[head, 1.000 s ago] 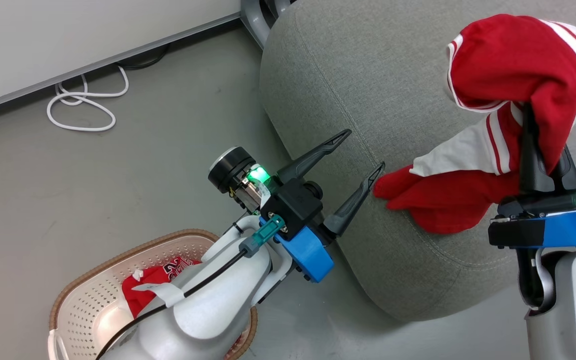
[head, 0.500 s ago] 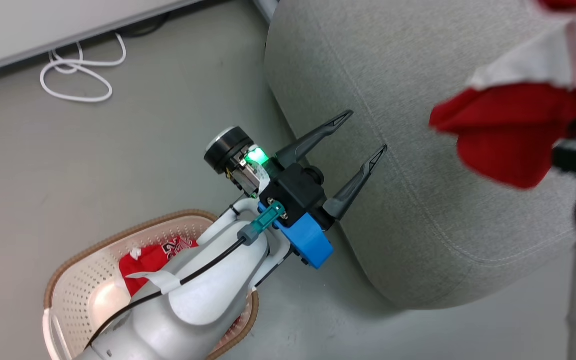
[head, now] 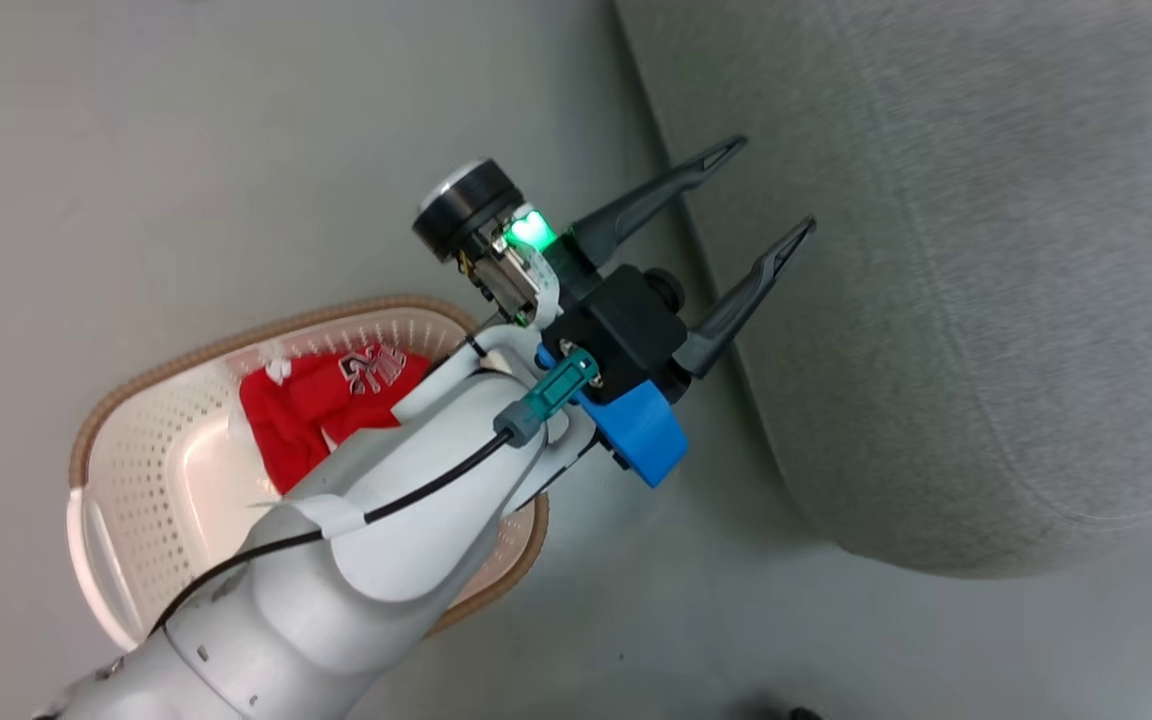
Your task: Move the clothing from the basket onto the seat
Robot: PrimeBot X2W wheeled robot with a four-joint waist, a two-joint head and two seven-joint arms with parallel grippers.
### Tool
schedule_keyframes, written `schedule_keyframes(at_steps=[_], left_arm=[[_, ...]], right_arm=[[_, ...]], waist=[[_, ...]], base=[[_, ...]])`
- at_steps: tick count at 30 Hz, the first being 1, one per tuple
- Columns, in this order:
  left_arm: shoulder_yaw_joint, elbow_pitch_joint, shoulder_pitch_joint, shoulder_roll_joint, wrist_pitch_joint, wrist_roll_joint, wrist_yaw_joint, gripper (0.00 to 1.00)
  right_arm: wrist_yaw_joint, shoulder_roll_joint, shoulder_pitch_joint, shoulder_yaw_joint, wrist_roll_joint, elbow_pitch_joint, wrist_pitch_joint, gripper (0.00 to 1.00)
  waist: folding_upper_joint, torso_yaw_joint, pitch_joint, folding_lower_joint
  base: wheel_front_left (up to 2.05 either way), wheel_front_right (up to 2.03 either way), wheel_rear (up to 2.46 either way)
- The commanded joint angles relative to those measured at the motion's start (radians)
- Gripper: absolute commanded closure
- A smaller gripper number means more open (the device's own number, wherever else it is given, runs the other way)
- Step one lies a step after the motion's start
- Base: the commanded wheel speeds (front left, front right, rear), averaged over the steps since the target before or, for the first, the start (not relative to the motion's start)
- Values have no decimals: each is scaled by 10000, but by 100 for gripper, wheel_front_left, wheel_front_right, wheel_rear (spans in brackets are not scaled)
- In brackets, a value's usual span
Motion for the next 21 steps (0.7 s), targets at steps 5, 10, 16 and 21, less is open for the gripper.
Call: schedule_keyframes(at_steps=[5, 10, 16, 21], left_arm=[[9, -121, -499, 103, 24, 117, 34, 0], [-54, -113, -670, 113, -10, 189, 45, 0], [-81, -1, -685, 66, -126, 111, 89, 0], [-76, 90, -640, 71, -212, 32, 119, 0]], right_arm=[[1, -538, -935, -245, 99, 1676, -1, 100], [1, -463, -1046, -248, -89, 3302, -3, 100], [1, -77, -219, -493, -38, 4689, -4, 100], [1, 248, 335, -380, 156, 5532, -3, 100]], waist=[[0, 618, 1283, -1], [0, 807, 1737, -1], [0, 971, 1746, -1], [0, 1045, 1562, -1]], base=[[0, 0, 0], [0, 0, 0], [0, 0, 0], [0, 0, 0]])
